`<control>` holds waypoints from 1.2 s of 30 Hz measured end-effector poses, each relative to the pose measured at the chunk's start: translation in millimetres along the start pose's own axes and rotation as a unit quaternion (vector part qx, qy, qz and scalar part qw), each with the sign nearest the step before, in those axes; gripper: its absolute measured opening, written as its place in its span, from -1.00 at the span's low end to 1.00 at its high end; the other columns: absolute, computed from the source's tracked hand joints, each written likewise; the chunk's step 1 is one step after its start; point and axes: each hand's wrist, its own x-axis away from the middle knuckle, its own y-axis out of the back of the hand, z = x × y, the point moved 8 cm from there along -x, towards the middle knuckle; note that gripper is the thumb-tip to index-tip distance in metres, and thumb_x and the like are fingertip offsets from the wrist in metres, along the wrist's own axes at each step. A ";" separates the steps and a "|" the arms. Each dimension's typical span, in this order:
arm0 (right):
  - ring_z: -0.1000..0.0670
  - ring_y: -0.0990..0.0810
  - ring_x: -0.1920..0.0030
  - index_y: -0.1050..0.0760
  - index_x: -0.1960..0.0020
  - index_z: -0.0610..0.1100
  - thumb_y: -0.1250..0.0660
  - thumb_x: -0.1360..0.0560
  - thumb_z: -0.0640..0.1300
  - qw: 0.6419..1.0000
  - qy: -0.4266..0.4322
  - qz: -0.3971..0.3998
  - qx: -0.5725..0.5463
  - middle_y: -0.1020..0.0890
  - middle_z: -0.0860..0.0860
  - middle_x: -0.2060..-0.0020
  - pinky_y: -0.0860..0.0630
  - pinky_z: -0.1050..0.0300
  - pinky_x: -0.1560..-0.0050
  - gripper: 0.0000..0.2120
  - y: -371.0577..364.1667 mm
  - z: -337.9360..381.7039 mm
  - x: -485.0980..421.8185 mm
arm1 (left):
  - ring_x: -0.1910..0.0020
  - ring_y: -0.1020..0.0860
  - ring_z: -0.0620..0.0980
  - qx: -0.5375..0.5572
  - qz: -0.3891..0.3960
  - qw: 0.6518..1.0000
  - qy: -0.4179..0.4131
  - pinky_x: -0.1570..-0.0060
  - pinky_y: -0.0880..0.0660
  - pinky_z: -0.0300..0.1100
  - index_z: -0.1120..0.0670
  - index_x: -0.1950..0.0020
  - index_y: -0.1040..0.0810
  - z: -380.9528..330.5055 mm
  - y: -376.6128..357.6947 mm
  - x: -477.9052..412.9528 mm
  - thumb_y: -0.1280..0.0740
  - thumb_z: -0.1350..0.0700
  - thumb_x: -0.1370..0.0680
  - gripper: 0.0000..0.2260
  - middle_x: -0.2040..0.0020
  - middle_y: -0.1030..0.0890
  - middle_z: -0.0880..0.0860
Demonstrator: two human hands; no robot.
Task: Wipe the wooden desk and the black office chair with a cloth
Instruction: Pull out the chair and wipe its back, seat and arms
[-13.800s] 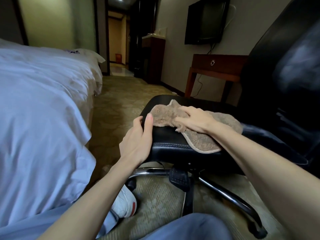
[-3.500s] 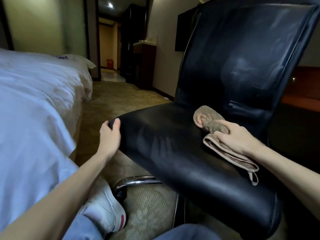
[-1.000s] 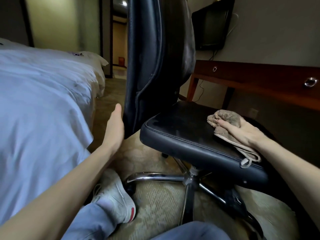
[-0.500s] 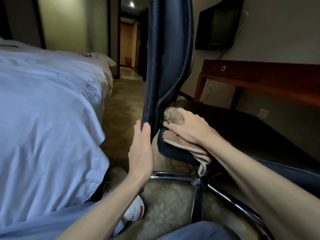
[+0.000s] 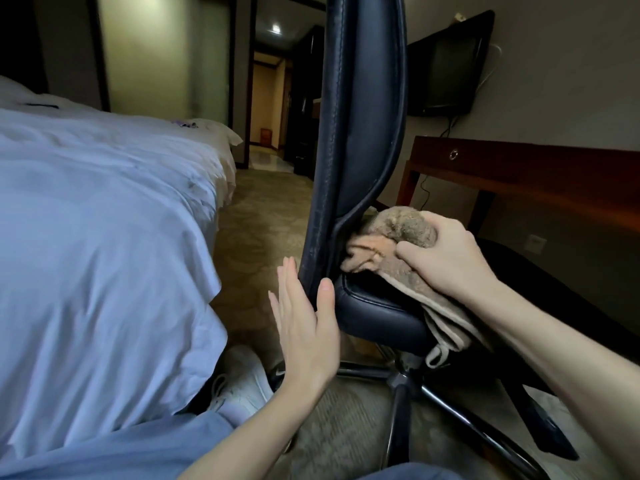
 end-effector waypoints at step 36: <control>-0.16 -0.40 -0.52 -0.64 -0.23 -0.16 -0.40 -0.52 -0.10 0.829 0.473 -0.259 0.151 -0.57 -0.09 -0.39 -0.26 -0.30 -0.51 -0.69 -6.4 154.5 46.6 | -0.47 -0.28 -0.36 0.054 -0.046 0.997 0.040 -0.38 -0.18 -0.40 -0.24 -0.57 -0.35 21.1 44.2 -16.6 -0.01 -0.22 -0.68 -0.53 -0.50 -0.36 -0.30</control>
